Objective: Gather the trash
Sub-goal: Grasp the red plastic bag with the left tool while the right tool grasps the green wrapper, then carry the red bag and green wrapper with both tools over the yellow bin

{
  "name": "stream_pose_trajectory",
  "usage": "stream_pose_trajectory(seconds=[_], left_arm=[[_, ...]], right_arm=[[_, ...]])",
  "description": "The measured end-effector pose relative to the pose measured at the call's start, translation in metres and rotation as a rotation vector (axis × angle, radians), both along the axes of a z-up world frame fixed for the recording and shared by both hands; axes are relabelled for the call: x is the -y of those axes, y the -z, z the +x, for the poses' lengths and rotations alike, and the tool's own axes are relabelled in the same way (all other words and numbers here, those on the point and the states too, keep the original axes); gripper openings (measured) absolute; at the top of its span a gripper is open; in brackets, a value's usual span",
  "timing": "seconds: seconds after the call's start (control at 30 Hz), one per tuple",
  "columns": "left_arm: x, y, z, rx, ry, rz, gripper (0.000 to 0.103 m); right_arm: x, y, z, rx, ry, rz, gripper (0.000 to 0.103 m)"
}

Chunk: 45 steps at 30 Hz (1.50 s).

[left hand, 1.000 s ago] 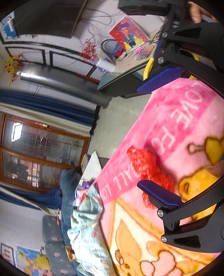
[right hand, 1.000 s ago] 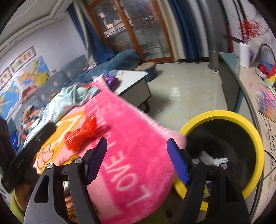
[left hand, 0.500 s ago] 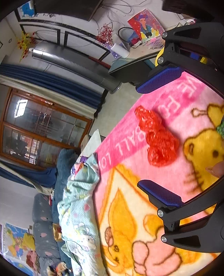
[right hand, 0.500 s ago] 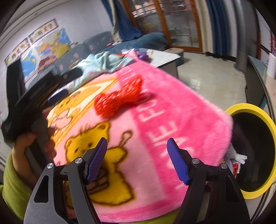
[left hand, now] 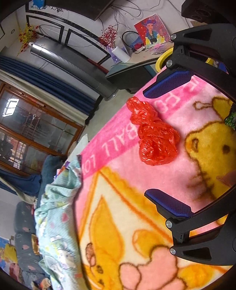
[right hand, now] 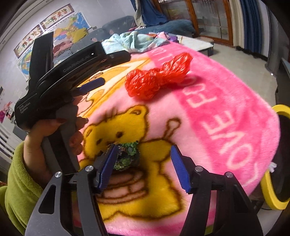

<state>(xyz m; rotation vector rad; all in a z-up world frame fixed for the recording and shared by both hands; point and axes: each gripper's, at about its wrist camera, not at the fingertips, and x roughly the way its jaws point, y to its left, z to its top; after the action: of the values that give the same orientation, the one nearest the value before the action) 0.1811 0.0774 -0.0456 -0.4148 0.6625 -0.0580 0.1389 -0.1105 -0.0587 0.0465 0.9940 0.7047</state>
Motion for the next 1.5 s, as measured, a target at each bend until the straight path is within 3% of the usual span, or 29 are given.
stream_pose_trajectory(seconds=[0.2,0.3,0.4,0.6,0.77,1.0,1.5], left_arm=[[-0.005,0.019,0.011,-0.044,0.019,-0.078,0.082],[-0.006,0.026,0.015,-0.061,0.023,-0.107,0.077],[-0.009,0.037,0.019,-0.085,0.029,-0.151,0.065],[-0.009,0.045,0.019,-0.101,0.059,-0.204,0.031],[-0.005,0.041,0.014,-0.087,0.078,-0.194,0.016],[0.001,0.033,0.008,-0.061,0.094,-0.176,0.009],[0.039,0.003,0.000,0.004,0.174,-0.098,0.008]], right_arm=[[-0.011,0.019,0.002,-0.066,-0.035,-0.006,0.049],[-0.013,0.021,-0.005,-0.043,-0.053,-0.018,0.045],[-0.015,0.023,-0.010,-0.048,-0.077,-0.009,0.029],[-0.010,0.022,-0.011,-0.049,-0.079,-0.005,0.005],[-0.009,0.017,-0.014,-0.023,-0.094,-0.019,0.003],[0.008,0.007,-0.006,0.015,-0.047,-0.028,0.003],[0.098,-0.024,0.027,0.082,0.223,0.040,0.002]])
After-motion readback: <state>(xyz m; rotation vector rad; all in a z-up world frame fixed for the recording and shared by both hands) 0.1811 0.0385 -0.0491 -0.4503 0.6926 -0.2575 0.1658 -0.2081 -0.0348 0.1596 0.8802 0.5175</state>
